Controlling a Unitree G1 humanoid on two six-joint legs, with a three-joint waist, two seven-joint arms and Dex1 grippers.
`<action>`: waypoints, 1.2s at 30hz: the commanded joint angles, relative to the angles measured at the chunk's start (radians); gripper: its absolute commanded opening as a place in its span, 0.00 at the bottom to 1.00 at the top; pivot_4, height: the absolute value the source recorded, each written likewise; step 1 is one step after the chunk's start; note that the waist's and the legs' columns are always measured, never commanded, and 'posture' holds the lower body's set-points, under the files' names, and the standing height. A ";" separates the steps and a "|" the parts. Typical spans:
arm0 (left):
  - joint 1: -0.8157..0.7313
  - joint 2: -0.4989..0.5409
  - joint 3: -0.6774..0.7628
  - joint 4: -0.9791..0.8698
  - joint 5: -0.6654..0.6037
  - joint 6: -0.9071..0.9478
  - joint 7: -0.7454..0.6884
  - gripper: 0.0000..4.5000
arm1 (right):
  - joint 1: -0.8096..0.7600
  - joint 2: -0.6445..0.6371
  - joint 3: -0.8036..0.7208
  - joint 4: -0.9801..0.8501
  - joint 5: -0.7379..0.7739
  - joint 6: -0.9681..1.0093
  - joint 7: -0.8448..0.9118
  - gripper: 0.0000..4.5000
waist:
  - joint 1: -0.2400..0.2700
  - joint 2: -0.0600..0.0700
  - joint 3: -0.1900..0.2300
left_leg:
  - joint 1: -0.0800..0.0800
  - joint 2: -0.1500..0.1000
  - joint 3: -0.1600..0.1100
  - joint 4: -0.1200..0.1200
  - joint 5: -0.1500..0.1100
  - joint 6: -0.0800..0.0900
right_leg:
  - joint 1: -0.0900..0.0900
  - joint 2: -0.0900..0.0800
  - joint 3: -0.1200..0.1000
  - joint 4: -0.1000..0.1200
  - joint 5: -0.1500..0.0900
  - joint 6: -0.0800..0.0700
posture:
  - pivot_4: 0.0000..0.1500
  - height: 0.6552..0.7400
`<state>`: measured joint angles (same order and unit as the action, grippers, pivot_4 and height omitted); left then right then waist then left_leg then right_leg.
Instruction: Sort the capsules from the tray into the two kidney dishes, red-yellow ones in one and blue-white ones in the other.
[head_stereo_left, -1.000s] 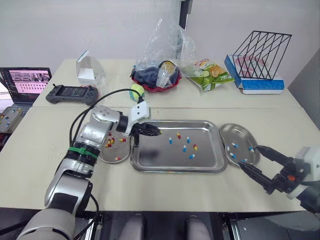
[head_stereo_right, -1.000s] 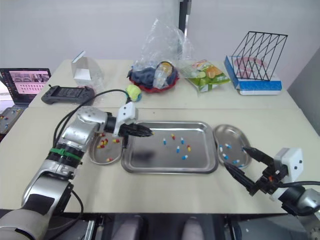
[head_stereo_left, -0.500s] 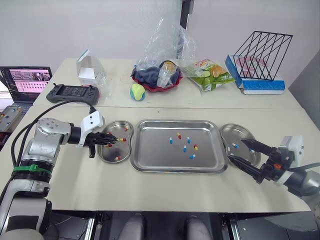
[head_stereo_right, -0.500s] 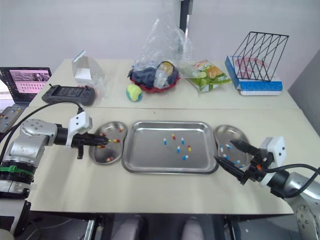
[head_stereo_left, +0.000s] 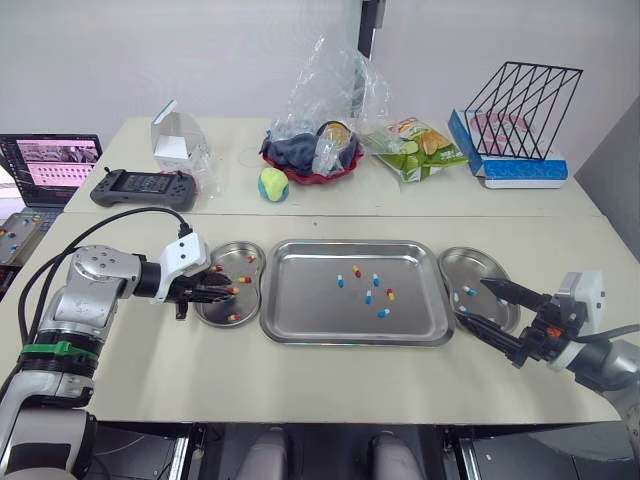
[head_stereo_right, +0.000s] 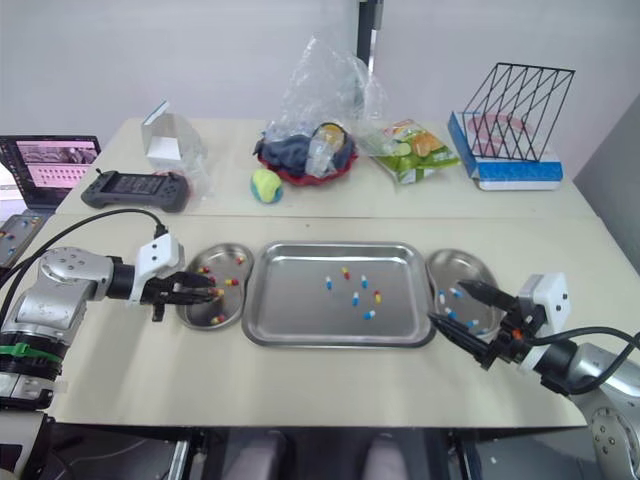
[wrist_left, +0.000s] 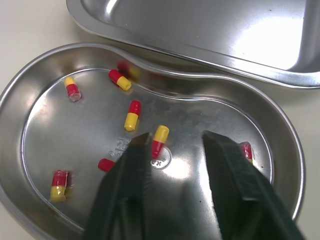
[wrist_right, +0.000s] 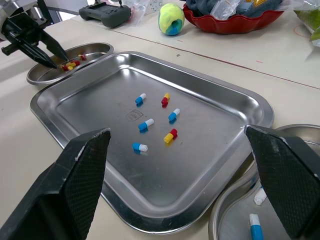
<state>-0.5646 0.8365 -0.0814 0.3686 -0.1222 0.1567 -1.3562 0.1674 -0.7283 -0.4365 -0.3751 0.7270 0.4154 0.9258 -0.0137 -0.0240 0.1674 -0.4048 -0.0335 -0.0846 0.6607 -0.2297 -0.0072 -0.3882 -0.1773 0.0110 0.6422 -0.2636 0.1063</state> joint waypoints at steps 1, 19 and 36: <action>-0.024 0.023 0.027 -0.004 -0.018 0.000 -0.002 0.68 | -0.003 -0.011 -0.016 -0.015 0.008 -0.005 0.012 1.00 | 0.000 0.000 0.000 | 0.000 0.000 0.000 0.000 0.000 0.000 | 0.000 0.000 0.000 0.000 0.000 0.000 | 1.00 0.94; -0.147 0.059 0.097 -0.018 -0.119 0.099 -0.055 0.99 | 0.014 -0.037 -0.064 0.003 0.022 0.009 0.050 1.00 | 0.001 0.000 0.000 | 0.000 0.000 0.000 0.000 0.000 0.000 | 0.000 0.000 0.000 0.000 0.000 0.000 | 1.00 0.94; -0.328 -0.162 -0.071 -0.128 -0.113 0.184 -0.048 0.99 | 0.225 0.015 -0.249 -0.119 0.051 -0.007 0.007 1.00 | 0.003 0.000 0.000 | -0.001 0.000 0.000 0.000 0.000 0.000 | 0.001 0.000 0.000 0.002 0.000 0.000 | 1.00 0.94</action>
<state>-0.8722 0.6819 -0.1402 0.2562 -0.2363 0.3514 -1.3976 0.3770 -0.7187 -0.6292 -0.4603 0.7628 0.4233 0.9403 -0.0112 -0.0242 0.1675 -0.4054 -0.0339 -0.0845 0.6610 -0.2297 -0.0072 -0.3871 -0.1775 0.0111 0.6442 -0.2637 0.1065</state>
